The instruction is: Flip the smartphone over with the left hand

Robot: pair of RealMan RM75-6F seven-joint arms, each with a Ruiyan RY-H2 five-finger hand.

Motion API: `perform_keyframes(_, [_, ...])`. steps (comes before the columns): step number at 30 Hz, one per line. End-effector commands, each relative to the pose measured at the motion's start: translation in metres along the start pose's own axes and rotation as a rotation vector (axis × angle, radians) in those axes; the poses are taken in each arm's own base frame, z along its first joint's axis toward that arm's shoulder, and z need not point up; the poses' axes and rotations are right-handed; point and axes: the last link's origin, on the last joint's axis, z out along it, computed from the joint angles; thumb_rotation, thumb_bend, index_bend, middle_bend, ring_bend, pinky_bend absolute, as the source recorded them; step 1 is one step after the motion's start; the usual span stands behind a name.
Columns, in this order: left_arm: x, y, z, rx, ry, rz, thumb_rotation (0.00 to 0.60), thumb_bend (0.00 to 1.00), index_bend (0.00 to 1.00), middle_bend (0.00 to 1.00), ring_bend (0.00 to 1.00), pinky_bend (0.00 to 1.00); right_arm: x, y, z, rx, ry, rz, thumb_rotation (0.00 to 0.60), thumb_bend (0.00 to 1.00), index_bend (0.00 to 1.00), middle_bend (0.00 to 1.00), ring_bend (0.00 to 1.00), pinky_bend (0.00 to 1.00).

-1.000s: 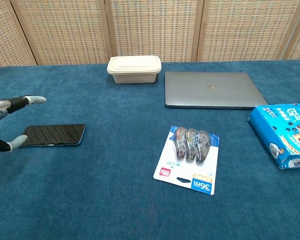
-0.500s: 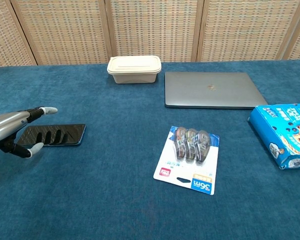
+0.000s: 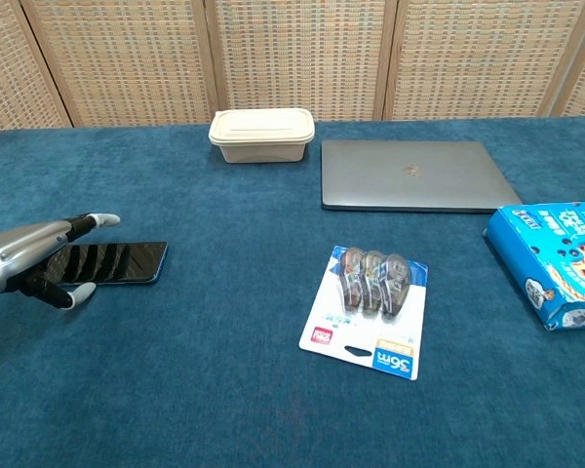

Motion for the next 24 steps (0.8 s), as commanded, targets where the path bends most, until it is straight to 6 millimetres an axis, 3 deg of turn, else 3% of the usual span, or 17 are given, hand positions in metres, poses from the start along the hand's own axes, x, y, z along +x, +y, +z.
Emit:
perform_keyframes(1, [0.0007,0.0015,0.0028,-0.001,0.007,0.004,0.6,0.45,0.0,0.0,0.0,0.0,-0.0006,0.0003,0.0004,-0.002,-0.003,-0.001,0.6,0.0,0.0,0.0,0.0,0.0])
perform_keyframes(22, [-0.0038,0.003,0.0099,0.005,0.003,0.012,0.6,0.45,0.0,0.0,0.0,0.0,-0.0017,0.0007,0.0004,-0.003,-0.007,0.0,0.6,0.0,0.0,0.0,0.0,0.0])
perform_keyframes(24, [-0.0043,0.0041,0.0109,0.002,0.004,0.013,0.6,0.45,0.03,0.0,0.0,0.0,-0.0018,0.0007,0.0006,-0.003,-0.008,0.001,0.6,0.0,0.0,0.0,0.0,0.0])
